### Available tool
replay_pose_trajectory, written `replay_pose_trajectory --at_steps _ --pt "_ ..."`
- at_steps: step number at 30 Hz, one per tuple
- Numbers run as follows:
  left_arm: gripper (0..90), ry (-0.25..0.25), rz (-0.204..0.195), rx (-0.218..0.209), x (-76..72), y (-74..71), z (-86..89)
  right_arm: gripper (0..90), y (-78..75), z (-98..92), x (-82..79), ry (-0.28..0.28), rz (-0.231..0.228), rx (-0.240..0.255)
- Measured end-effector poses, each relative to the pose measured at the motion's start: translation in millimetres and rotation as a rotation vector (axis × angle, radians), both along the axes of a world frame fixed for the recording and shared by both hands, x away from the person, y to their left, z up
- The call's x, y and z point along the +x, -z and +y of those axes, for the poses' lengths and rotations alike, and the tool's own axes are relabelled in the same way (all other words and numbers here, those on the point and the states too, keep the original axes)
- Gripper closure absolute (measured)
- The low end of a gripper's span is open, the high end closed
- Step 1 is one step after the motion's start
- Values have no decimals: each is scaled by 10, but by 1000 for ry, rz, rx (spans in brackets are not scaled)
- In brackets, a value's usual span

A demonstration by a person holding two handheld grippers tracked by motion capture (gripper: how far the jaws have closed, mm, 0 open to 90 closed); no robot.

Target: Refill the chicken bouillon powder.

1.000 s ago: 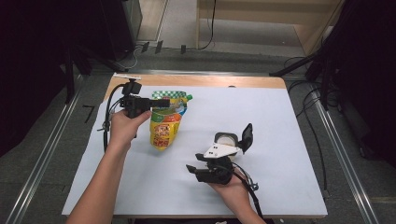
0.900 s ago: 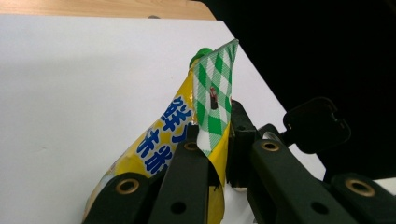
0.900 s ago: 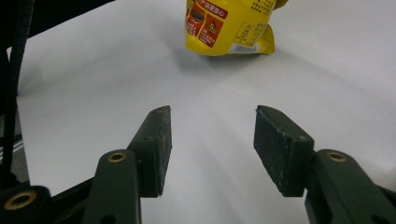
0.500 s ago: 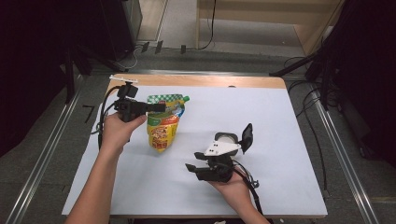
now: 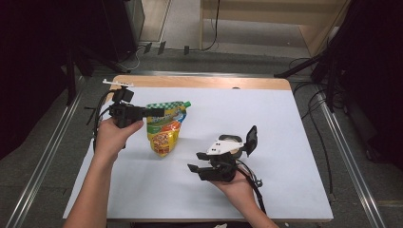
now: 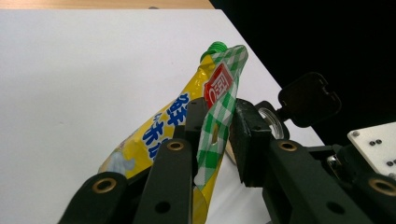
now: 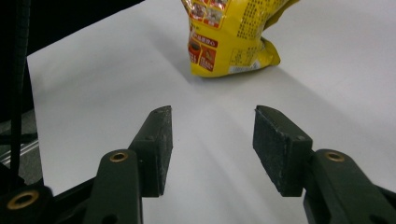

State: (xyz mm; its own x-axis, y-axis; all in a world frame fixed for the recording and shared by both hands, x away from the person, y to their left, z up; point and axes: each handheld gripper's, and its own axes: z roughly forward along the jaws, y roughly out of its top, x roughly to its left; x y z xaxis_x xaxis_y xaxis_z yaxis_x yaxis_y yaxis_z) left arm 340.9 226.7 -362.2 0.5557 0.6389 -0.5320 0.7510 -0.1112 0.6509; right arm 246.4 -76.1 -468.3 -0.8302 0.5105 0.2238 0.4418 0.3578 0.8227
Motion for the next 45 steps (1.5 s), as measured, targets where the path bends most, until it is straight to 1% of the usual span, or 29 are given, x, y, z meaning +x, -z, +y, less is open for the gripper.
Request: replay_pose_trajectory --at_steps 3,8,11,15,22,26,30,33,36,39,42,44,45 --pt "748 -3 -2 -1 -20 -10 2 492 -25 9 0 -6 -14 6" --pt "694 3 -5 -5 -55 -54 2 492 -41 2 21 -6 -11 7" --pt "675 11 -19 -17 -81 -95 -8 493 -44 0 27 -8 -10 7" --pt "675 11 -31 4 -100 -114 -27 493 -39 3 29 -10 -9 2" --pt "673 6 -26 20 -110 -137 -28 504 -38 -1 32 -6 -9 1" --pt "664 4 -22 16 -112 -143 -19 505 -26 2 37 -7 -5 -1" --pt "658 5 -15 22 -116 -146 -10 505 -17 11 35 -9 0 -6" --pt "655 3 -17 15 -124 -158 -8 505 -18 10 36 -9 -1 -5" --pt "648 6 -19 25 -134 -181 -7 505 -21 5 36 -7 -1 -5" --pt "643 2 -19 21 -143 -198 -8 506 -23 2 36 -6 0 -5" --pt "643 5 -12 31 -141 -193 -10 507 -25 4 37 -5 -4 -1" --pt "642 4 -9 28 -139 -193 -10 509 -33 10 34 -4 1 4" --pt "641 4 -10 26 -140 -195 -8 510 -37 13 38 -7 -3 9"
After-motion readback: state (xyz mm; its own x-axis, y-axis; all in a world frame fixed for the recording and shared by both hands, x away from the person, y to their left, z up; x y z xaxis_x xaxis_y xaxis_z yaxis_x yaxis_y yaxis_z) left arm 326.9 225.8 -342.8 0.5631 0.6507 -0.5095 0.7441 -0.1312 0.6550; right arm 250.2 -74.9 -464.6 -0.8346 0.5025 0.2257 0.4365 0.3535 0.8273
